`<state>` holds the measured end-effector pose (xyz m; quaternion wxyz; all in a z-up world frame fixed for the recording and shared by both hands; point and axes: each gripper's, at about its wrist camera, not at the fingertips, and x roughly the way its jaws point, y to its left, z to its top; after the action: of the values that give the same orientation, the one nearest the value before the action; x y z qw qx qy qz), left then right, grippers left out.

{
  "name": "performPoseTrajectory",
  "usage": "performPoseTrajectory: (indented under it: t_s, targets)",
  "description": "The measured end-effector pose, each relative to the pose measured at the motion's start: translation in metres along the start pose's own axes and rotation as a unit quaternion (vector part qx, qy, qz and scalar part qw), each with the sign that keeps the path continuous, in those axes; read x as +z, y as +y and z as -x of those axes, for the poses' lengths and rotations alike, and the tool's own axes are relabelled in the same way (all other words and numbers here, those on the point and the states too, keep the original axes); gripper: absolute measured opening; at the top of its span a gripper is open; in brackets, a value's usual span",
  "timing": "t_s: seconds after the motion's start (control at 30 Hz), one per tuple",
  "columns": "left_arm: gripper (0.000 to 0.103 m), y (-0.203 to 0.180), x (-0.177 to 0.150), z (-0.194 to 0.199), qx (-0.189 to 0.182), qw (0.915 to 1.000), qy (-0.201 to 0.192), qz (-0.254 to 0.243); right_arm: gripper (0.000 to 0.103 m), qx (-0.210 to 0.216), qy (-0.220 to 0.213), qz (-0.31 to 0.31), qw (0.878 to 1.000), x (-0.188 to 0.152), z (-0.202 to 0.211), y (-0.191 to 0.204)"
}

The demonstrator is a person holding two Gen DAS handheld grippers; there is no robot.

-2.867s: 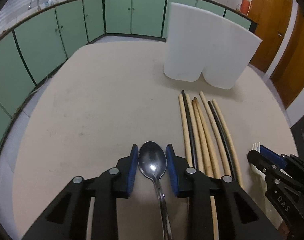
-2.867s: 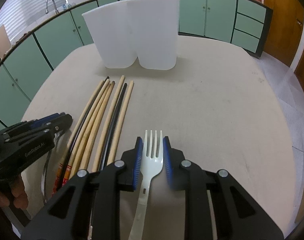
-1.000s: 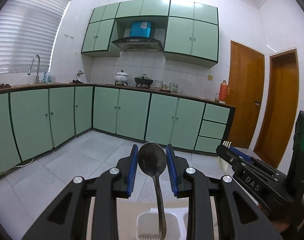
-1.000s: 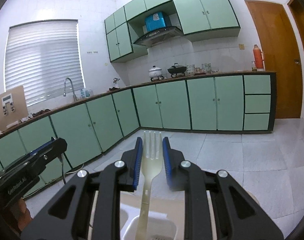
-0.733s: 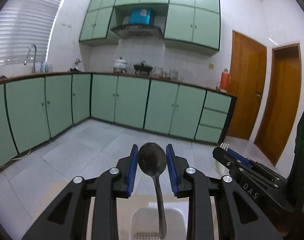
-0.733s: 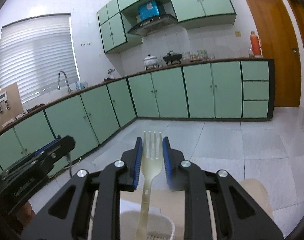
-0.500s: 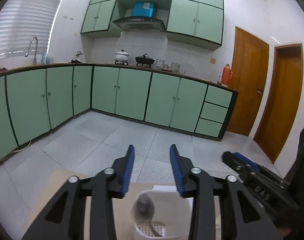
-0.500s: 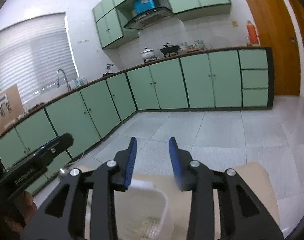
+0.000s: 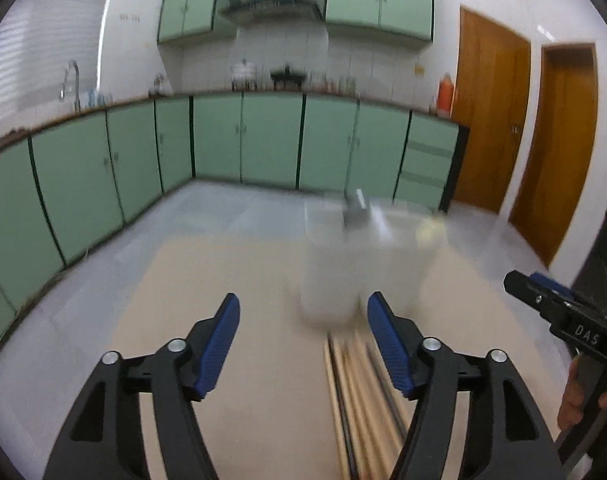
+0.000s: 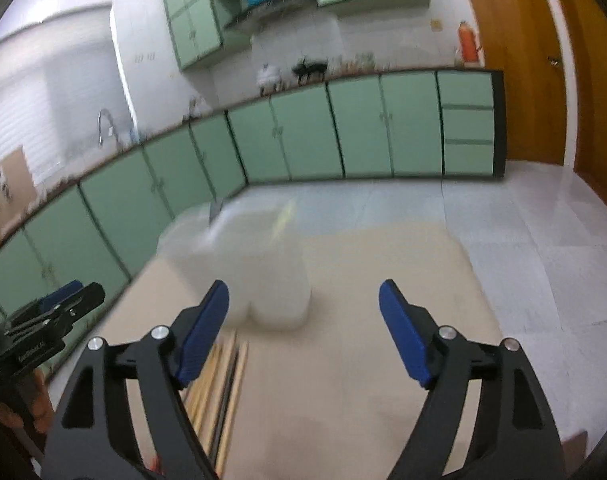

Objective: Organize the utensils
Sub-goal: 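Move both tools back over the chopsticks and open them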

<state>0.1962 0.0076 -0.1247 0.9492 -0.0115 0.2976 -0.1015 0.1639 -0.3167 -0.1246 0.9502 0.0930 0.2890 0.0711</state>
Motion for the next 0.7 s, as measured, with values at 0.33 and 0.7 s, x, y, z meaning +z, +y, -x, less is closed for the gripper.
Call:
performPoseTrajectory:
  t_s: [0.33, 0.7]
  targets:
    - [0.067, 0.007, -0.089, 0.031, -0.004, 0.9951, 0.099, 0.003, 0.067, -0.002, 0.095, 0.041, 0.995, -0.093, 0.050, 0.034]
    - [0.067, -0.004, -0.132, 0.040, -0.013, 0.9911, 0.131, -0.018, 0.050, 0.025, 0.148, 0.076, 0.986, -0.146, 0.065, 0.063]
